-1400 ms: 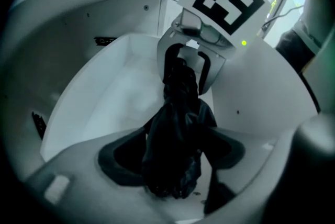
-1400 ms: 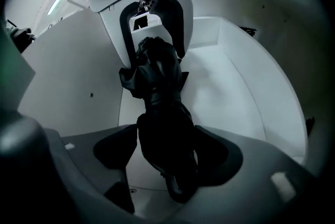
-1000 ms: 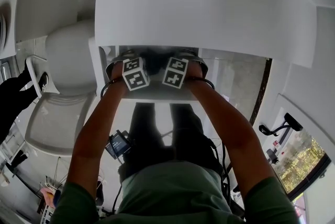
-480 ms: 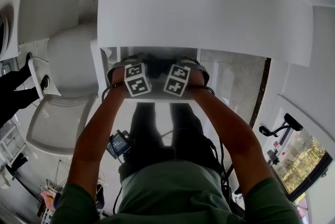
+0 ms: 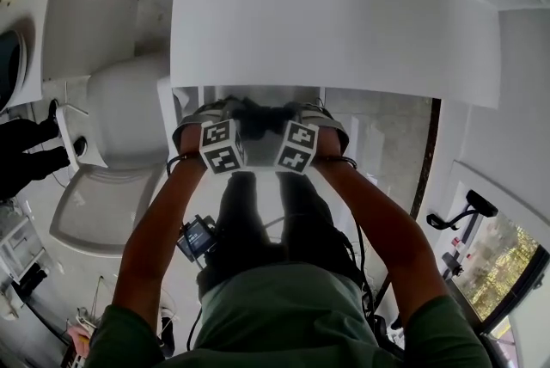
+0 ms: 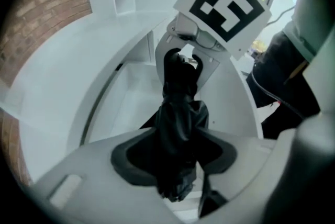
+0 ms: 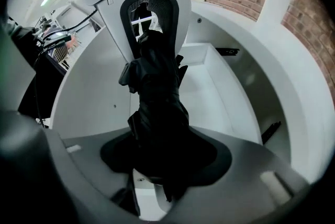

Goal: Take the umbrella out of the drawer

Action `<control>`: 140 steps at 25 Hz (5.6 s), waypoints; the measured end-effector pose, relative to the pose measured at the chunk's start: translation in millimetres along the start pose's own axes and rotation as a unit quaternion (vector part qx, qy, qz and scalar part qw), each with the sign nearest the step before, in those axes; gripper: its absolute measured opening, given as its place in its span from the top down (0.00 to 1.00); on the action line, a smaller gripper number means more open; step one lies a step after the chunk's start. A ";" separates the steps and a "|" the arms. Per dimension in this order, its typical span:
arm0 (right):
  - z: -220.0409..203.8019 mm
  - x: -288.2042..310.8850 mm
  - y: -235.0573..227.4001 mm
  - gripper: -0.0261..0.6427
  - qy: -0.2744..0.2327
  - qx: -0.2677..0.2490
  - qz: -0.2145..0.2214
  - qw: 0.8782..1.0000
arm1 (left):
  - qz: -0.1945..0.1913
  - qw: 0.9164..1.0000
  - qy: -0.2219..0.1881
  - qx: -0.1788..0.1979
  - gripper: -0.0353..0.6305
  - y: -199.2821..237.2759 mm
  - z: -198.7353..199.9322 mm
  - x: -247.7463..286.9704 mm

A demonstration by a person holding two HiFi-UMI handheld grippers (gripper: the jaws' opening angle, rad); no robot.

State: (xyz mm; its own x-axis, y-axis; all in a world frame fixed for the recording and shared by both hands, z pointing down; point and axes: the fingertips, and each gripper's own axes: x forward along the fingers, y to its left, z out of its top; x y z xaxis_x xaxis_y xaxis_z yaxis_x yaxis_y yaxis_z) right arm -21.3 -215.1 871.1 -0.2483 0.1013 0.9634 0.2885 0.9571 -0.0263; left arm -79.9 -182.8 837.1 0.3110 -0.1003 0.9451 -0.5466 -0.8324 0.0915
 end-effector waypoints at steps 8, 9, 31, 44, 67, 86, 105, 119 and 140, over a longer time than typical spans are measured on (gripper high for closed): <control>9.6 -59.6 -2.0 0.61 -0.017 -0.004 -0.031 0.999 | 0.027 0.999 -0.019 0.023 0.65 -4.9 27.6 -56.0; 10.3 -66.4 -2.4 0.61 -0.019 -0.004 -0.036 0.999 | 0.031 0.999 -0.021 0.026 0.65 -5.4 30.9 -62.0; 26.7 -163.1 -51.9 0.61 -0.034 -0.043 -0.123 0.991 | 0.119 0.990 -0.071 0.032 0.65 26.2 84.7 -148.6; 41.0 -188.4 -118.3 0.60 -0.029 -0.079 -0.177 0.981 | 0.198 0.976 -0.092 0.009 0.65 82.7 103.8 -171.8; 49.9 -157.8 -207.8 0.58 -0.008 -0.045 -0.193 0.980 | 0.245 0.962 -0.111 -0.053 0.80 175.8 100.7 -160.0; 71.1 -213.9 -207.8 0.63 -0.055 -0.035 -0.220 0.973 | 0.325 0.930 -0.160 -0.062 0.95 181.0 109.4 -243.5; 154.9 -416.6 -125.5 0.95 -0.288 0.069 -0.302 0.906 | 0.367 0.883 -0.287 -0.050 0.95 95.3 117.0 -417.7; 187.8 -564.1 -15.8 0.95 -0.482 0.144 -0.260 0.824 | 0.351 0.829 -0.432 -0.050 0.95 1.1 119.6 -545.9; 202.0 -642.0 95.1 0.95 -0.552 0.148 -0.256 0.780 | 0.305 0.794 -0.525 0.025 0.94 -109.9 124.8 -618.5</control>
State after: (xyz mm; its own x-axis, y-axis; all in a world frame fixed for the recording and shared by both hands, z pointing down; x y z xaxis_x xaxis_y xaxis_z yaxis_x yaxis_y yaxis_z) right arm -21.2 -134.3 196.2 -0.9527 -0.2989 0.0556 -0.2950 0.9530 0.0685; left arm -115.1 -97.3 203.4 0.4924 -0.8700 0.0245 -0.8204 -0.4733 -0.3208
